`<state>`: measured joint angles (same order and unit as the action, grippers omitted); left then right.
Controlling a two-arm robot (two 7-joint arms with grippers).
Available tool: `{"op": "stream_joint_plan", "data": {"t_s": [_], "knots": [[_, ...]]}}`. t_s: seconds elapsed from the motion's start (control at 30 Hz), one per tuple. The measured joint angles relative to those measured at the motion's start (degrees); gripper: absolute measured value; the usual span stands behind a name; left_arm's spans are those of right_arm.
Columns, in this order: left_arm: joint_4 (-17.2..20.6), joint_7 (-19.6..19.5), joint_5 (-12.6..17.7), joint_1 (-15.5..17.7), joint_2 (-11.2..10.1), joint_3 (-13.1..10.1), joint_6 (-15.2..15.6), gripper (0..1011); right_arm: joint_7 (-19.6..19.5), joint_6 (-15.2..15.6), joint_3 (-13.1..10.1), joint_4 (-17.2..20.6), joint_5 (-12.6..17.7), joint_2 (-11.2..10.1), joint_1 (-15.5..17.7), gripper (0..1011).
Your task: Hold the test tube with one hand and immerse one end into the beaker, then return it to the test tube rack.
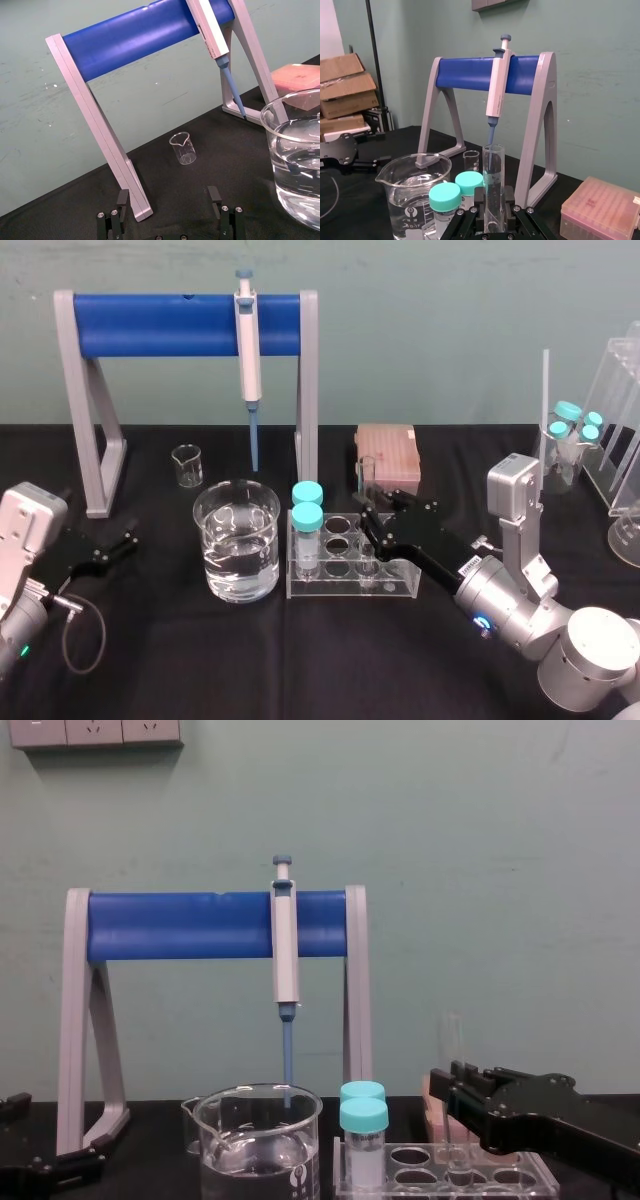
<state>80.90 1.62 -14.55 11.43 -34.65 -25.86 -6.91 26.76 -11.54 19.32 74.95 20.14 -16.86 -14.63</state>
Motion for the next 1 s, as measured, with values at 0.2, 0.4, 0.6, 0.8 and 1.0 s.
{"op": "stream_joint_plan", "data": {"t_s": [0.2,0.4,0.6,0.8,1.0], "knots": [[0.0,0.0,0.0,0.0,0.0,0.0,0.0,1000,-0.4,0.0,0.2,0.1,-0.8,-0.2,-0.2,226],[0.0,0.0,0.0,0.0,0.0,0.0,0.0,1000,-0.4,0.1,0.2,0.1,-0.7,-0.2,-0.1,226],[0.0,0.0,0.0,0.0,0.0,0.0,0.0,1000,-0.3,0.1,0.1,0.1,-0.6,-0.1,-0.1,355],[0.0,0.0,0.0,0.0,0.0,0.0,0.0,1000,-0.3,0.1,0.1,0.1,-0.5,-0.1,-0.1,536],[0.0,0.0,0.0,0.0,0.0,0.0,0.0,1000,-0.3,0.1,0.1,0.1,-0.4,-0.1,-0.1,713]]}}
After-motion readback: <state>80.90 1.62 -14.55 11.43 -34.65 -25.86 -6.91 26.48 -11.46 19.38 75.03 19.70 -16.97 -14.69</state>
